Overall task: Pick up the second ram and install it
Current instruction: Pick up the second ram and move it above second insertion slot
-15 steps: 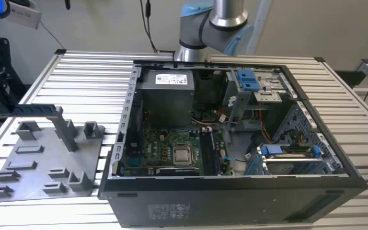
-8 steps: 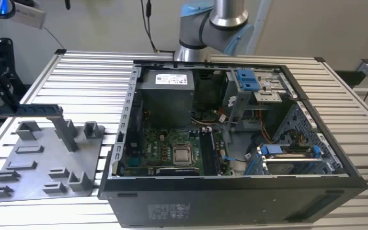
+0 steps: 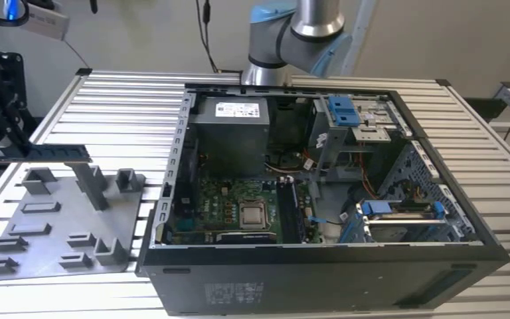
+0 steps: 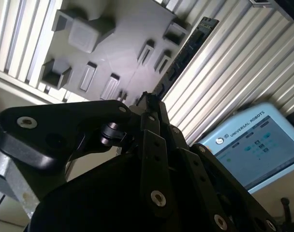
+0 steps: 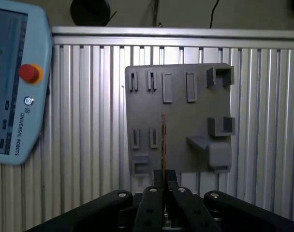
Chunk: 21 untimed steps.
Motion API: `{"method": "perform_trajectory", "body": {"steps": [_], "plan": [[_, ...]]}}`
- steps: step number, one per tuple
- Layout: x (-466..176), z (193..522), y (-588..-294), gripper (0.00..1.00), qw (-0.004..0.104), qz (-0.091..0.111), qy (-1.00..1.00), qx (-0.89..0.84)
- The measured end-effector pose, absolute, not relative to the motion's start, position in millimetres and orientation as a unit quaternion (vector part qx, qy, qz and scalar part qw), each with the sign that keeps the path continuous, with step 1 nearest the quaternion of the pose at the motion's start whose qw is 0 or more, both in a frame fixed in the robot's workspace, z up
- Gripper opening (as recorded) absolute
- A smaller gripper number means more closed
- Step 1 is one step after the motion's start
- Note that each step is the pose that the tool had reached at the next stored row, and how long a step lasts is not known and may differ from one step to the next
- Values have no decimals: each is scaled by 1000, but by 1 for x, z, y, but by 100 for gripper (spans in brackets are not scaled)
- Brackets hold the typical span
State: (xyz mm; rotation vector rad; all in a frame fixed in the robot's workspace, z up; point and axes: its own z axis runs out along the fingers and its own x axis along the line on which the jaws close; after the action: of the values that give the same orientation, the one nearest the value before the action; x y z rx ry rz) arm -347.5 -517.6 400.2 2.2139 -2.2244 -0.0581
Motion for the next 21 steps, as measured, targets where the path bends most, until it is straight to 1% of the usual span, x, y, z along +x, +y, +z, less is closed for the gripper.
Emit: {"method": "perform_trajectory", "body": {"steps": [21], "plan": [[-301,400,-518,14,2,-19,-709,705]]}}
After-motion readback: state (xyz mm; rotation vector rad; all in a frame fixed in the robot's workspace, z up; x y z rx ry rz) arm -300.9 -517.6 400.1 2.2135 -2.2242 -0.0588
